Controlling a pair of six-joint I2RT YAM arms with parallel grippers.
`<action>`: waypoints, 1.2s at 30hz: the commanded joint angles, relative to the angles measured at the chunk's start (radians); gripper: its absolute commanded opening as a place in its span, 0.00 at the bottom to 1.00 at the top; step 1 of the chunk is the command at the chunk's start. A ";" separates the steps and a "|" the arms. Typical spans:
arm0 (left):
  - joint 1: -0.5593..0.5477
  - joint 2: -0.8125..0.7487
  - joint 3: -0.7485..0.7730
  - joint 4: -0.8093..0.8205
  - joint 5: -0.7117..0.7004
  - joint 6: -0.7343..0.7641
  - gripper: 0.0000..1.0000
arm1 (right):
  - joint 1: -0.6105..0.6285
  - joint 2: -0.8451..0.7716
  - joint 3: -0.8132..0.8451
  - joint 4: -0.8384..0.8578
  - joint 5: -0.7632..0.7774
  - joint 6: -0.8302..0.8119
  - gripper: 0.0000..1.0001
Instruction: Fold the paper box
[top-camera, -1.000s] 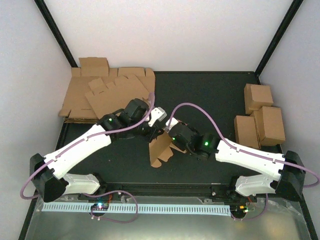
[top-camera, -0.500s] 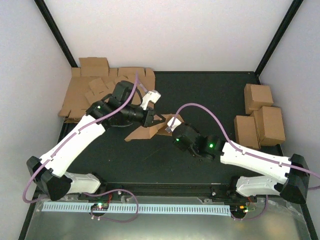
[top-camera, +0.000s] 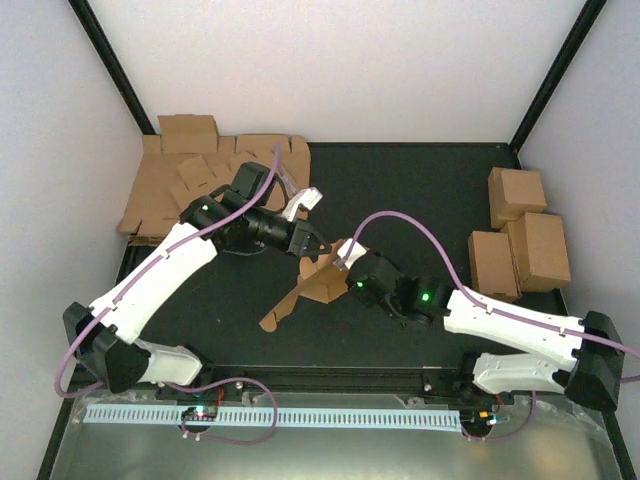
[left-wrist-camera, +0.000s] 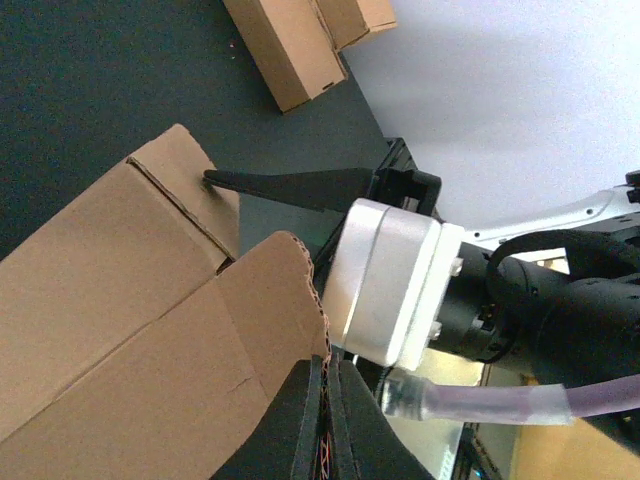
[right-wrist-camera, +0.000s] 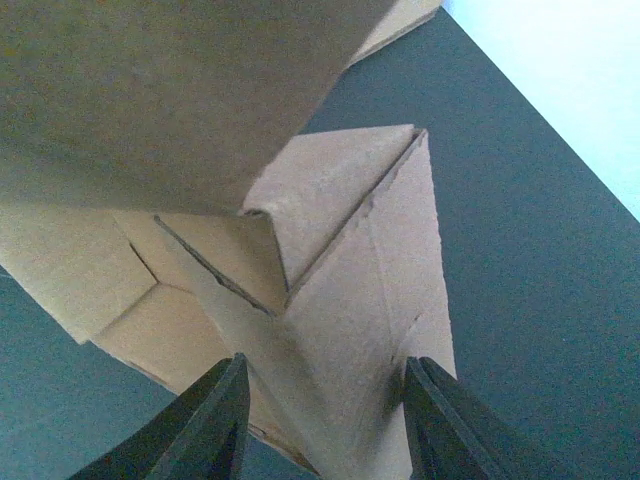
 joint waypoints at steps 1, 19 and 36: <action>0.008 -0.029 0.007 0.041 0.078 -0.048 0.02 | 0.009 0.023 0.014 0.014 0.050 0.006 0.45; 0.014 -0.022 -0.050 0.093 0.177 -0.093 0.25 | 0.127 0.010 -0.070 0.216 0.297 -0.047 0.05; 0.053 -0.352 -0.067 0.170 -0.251 0.166 0.99 | -0.115 0.098 0.064 -0.146 -0.314 0.275 0.02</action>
